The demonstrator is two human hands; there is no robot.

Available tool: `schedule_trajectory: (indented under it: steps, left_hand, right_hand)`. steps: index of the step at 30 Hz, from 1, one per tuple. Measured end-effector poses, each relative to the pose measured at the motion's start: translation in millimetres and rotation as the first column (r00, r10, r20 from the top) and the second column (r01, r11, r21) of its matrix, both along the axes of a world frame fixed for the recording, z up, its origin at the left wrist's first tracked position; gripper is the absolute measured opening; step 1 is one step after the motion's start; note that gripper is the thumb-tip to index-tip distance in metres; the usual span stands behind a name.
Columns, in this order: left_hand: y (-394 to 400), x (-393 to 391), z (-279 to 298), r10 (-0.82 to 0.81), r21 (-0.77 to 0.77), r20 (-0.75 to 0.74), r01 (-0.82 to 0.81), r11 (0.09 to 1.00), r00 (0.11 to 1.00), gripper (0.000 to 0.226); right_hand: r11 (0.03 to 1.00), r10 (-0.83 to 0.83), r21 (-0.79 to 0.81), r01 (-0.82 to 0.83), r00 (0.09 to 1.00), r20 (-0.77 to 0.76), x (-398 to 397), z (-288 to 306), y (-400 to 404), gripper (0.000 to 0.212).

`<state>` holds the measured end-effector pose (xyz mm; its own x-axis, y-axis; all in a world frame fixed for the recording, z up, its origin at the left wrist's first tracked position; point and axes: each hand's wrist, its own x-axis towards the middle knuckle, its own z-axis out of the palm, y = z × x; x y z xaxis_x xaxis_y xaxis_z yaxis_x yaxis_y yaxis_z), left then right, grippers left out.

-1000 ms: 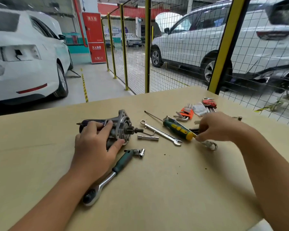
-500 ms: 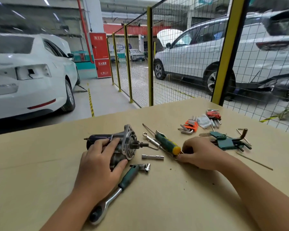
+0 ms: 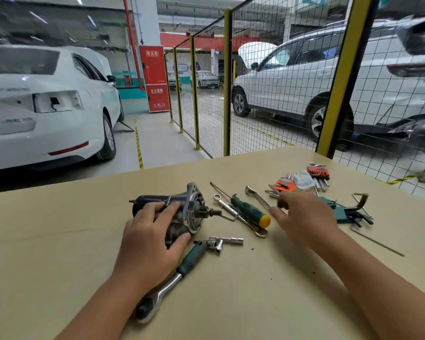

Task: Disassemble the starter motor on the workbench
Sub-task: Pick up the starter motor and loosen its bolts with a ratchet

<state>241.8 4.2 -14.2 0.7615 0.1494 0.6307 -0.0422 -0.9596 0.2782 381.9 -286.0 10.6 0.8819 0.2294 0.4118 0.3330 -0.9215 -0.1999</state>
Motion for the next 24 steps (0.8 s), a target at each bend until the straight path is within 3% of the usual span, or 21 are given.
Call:
schedule_trajectory:
  steps: [2,4,7,10,16,24]
  left_hand:
    - [0,0,-1,0.006,0.010,-0.004,-0.006,1.000,1.000,0.070]
    - [1,0,-3,0.005,0.018,-0.003,-0.005,1.000,1.000,0.071]
    - [3,0,-3,0.000,0.038,-0.009,0.001,0.999,1.000,0.073]
    - [3,-1,-5,0.005,0.046,-0.020,-0.004,0.999,1.000,0.074]
    - [5,0,-6,0.004,0.059,-0.022,-0.003,0.998,1.000,0.075]
    - [3,0,-5,0.011,0.046,-0.026,-0.009,0.999,1.000,0.070]
  right_hand:
    - [0.995,0.093,0.024,-0.095,0.994,0.065,-3,1,13,0.039]
    - [0.990,0.111,-0.085,-0.112,0.994,-0.025,-5,-1,26,0.054]
    - [0.969,0.039,-0.243,-0.050,0.998,-0.048,-2,-8,34,0.051]
    - [0.976,-0.007,-0.217,-0.008,0.998,-0.068,0,-7,36,0.044]
    - [0.996,-0.081,0.041,0.080,0.997,0.005,7,-1,11,0.043]
    - [0.991,-0.098,-0.082,0.105,0.992,0.083,1,-13,15,0.044]
